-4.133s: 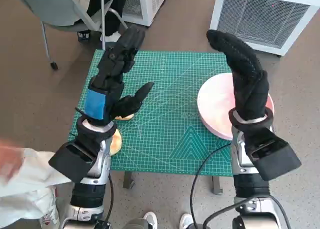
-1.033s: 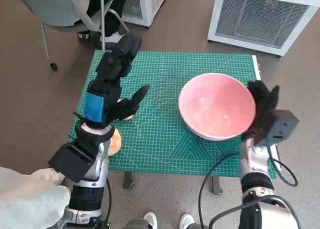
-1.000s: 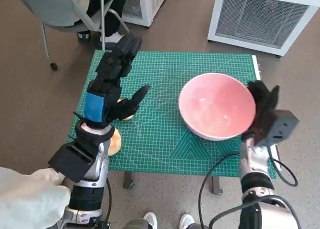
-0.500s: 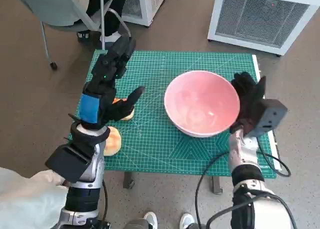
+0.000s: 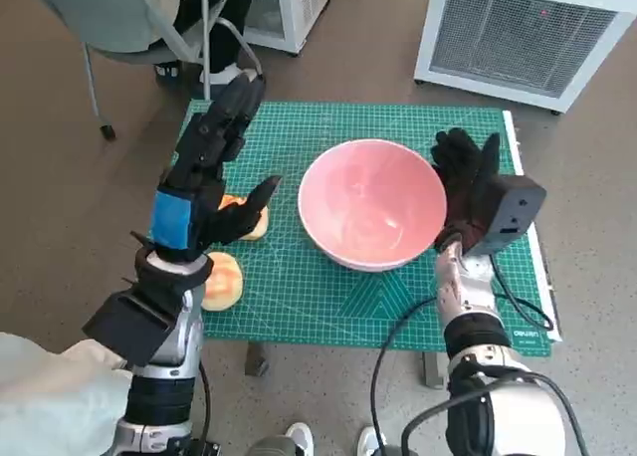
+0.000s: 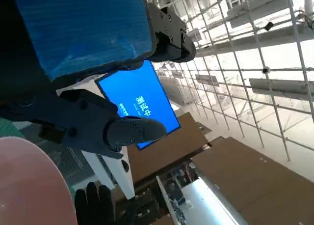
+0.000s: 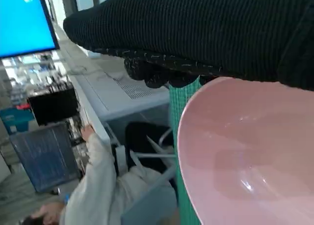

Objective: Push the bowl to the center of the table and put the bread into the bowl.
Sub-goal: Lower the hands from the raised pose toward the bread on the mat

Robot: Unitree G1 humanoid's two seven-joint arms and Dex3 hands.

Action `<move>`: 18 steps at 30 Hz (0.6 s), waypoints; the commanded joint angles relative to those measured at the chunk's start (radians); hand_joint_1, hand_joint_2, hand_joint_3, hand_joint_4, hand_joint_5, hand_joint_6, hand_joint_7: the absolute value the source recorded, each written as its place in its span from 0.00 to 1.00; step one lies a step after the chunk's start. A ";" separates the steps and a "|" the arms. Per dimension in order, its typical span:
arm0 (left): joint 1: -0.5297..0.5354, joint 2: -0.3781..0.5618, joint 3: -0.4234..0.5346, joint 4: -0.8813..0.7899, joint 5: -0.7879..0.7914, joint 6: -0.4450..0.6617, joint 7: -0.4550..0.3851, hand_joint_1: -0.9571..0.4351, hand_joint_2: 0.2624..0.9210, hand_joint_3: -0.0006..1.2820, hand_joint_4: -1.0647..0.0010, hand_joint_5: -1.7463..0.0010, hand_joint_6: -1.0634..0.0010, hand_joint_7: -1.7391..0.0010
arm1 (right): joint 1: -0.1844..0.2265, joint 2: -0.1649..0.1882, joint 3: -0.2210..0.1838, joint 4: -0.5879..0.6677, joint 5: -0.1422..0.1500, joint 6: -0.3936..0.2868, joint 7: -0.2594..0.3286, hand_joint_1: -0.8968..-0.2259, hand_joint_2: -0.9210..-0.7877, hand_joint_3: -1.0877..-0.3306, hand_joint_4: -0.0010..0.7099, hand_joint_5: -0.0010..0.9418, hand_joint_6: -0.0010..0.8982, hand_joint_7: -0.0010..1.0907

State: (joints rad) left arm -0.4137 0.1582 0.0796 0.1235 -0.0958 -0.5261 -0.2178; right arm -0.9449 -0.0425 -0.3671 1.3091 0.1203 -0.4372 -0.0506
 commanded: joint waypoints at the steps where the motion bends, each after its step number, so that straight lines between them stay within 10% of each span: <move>1: 0.020 0.031 0.026 0.013 -0.023 -0.033 -0.020 0.43 1.00 0.27 0.68 1.00 0.66 0.93 | 0.003 -0.021 0.010 0.007 -0.012 -0.006 -0.001 0.66 0.00 0.33 0.43 0.01 0.06 0.61; 10: -0.002 0.206 0.078 0.120 0.135 -0.073 -0.011 0.41 1.00 0.27 0.70 1.00 0.65 0.95 | -0.006 -0.049 0.062 -0.044 -0.056 -0.163 -0.026 0.62 0.00 0.35 0.41 0.00 0.05 0.61; 18: -0.064 0.426 0.054 0.194 0.352 -0.013 -0.013 0.38 1.00 0.19 0.75 1.00 0.66 0.97 | 0.019 -0.069 0.131 -0.176 -0.076 -0.404 0.073 0.56 0.00 0.37 0.44 0.02 0.05 0.61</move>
State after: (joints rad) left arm -0.4333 0.5260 0.1444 0.3006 0.2074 -0.5601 -0.2287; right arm -0.9493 -0.1155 -0.2629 1.1786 0.0512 -0.7689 -0.0338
